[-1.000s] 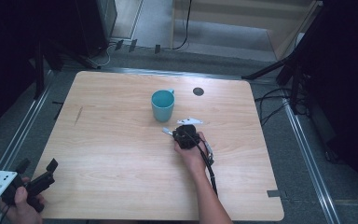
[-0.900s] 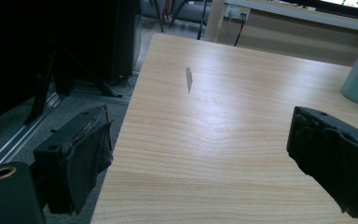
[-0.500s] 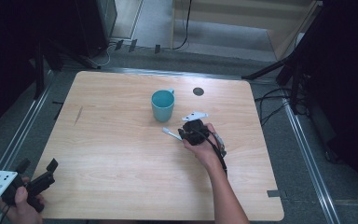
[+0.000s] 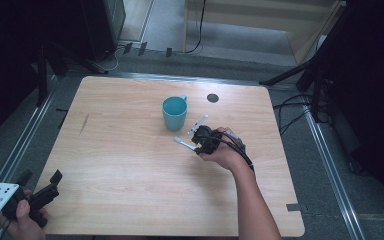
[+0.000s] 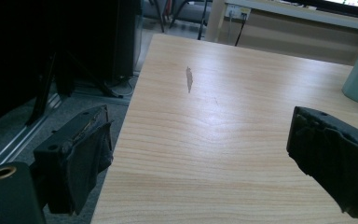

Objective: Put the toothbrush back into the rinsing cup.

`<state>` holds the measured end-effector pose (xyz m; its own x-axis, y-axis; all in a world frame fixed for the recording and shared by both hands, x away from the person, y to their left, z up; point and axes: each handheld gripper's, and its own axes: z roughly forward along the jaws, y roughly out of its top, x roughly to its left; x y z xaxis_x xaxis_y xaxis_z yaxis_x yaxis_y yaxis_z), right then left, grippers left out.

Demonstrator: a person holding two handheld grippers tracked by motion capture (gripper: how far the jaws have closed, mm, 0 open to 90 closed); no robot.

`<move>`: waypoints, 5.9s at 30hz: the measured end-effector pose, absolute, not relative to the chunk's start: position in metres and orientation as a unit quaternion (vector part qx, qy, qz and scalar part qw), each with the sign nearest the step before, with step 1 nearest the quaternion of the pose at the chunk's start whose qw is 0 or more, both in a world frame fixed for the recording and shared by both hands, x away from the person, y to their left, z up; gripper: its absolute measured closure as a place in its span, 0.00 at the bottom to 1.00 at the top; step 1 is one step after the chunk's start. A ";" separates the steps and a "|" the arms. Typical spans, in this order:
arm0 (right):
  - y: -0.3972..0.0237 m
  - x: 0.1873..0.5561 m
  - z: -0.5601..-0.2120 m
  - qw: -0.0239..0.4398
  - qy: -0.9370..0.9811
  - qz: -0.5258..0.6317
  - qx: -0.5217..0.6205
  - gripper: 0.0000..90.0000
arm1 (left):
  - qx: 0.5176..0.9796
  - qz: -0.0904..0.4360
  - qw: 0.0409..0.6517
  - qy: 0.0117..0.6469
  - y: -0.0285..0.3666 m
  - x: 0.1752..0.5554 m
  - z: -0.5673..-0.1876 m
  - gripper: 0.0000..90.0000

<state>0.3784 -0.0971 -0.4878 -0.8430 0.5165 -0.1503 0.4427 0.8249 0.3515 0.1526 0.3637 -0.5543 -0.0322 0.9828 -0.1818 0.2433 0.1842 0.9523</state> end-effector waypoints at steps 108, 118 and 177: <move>-0.057 0.424 -0.443 0.248 0.634 0.615 0.398 0.88 | 0.504 0.388 0.482 0.603 0.364 0.152 -0.554 0.08; -0.046 0.429 -0.460 0.248 0.659 0.583 0.405 0.88 | 0.504 0.387 0.482 0.603 0.364 0.152 -0.554 0.08; -0.192 0.358 -0.476 0.280 0.627 0.502 0.526 0.00 | 0.506 0.389 0.481 0.601 0.364 0.152 -0.554 0.08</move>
<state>0.3576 -0.1922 -0.4756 -0.2905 0.9404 0.1767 0.3776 -0.0570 0.9242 0.1516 0.3638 -0.5544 -0.0256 0.9825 -0.1846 0.2352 0.1853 0.9541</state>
